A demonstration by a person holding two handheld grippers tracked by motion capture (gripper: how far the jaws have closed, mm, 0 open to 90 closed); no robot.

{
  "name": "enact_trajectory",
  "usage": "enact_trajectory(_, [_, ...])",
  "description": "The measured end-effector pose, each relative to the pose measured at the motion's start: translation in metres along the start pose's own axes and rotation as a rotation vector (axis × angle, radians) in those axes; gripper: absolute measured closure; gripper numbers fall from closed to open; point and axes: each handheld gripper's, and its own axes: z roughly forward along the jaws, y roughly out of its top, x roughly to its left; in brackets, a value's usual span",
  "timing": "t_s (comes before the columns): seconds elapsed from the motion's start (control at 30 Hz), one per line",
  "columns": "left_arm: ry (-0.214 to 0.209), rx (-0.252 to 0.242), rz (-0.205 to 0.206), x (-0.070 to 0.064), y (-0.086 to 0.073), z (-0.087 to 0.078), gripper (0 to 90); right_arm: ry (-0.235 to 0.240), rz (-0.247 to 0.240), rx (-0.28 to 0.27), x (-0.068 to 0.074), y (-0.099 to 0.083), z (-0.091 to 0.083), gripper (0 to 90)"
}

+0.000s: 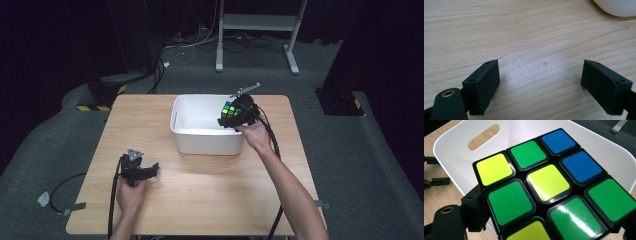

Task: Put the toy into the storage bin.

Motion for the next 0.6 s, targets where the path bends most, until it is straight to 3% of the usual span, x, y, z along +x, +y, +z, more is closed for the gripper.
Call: enact_trajectory(0.6, [0.0,0.0,0.0,0.0,0.0,0.0,15.8,-0.005,0.016,-0.007,-0.005,-0.014,-0.005,15.9])
